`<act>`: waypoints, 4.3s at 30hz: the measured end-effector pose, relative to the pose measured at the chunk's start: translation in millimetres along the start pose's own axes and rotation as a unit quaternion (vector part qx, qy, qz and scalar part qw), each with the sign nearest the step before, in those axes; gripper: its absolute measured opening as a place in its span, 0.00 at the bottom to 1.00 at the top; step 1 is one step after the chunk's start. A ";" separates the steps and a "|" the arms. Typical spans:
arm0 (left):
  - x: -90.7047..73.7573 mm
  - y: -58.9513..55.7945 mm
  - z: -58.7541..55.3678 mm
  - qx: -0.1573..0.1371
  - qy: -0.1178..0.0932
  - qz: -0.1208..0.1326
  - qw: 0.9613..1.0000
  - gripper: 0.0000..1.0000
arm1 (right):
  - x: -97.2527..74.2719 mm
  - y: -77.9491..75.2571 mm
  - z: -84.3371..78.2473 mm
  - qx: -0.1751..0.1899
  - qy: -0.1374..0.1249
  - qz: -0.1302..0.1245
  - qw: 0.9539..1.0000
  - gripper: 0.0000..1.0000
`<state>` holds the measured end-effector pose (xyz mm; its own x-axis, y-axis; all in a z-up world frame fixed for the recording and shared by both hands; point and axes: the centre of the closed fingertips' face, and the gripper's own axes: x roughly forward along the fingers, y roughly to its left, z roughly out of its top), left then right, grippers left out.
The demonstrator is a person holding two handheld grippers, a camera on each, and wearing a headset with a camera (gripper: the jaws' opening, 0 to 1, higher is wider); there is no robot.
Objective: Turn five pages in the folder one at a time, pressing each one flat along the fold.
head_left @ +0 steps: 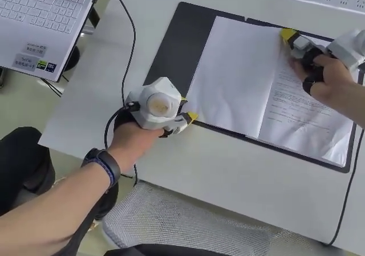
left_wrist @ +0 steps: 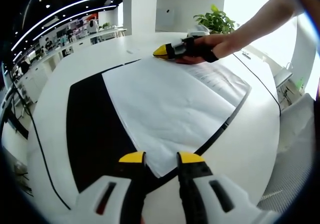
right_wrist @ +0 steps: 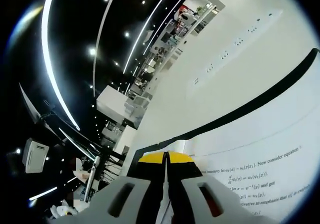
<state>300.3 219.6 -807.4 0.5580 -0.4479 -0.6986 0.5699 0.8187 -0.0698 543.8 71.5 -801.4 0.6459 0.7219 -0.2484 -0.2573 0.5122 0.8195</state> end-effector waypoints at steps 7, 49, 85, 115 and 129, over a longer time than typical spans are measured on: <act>-0.6 -1.6 0.7 -0.006 0.002 0.001 1.000 0.24 | -16.9 7.2 -19.1 -0.003 0.025 0.018 1.000 0.00; 1.5 -1.5 -2.0 -0.015 -0.006 -0.008 1.000 0.25 | -120.3 81.8 -150.2 0.003 0.119 0.081 0.990 0.00; 7.9 2.7 -6.6 -0.009 -0.002 -0.012 1.000 0.25 | -160.4 69.6 -196.0 0.001 0.160 0.055 0.986 0.00; -50.0 -4.9 28.1 -0.051 -0.071 0.000 0.996 0.48 | -210.1 86.1 -166.5 -0.085 0.119 0.030 0.989 0.26; -72.1 -17.0 45.8 -0.049 -0.086 0.004 0.995 0.60 | -262.8 68.2 -131.5 -0.200 0.104 -0.028 0.974 0.52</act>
<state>278.1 221.5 -723.2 0.6623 -0.4895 -0.5672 0.5078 0.8499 -0.1406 262.0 -22.0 -748.2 0.5184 0.7444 -0.4208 -0.5120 0.6644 0.5445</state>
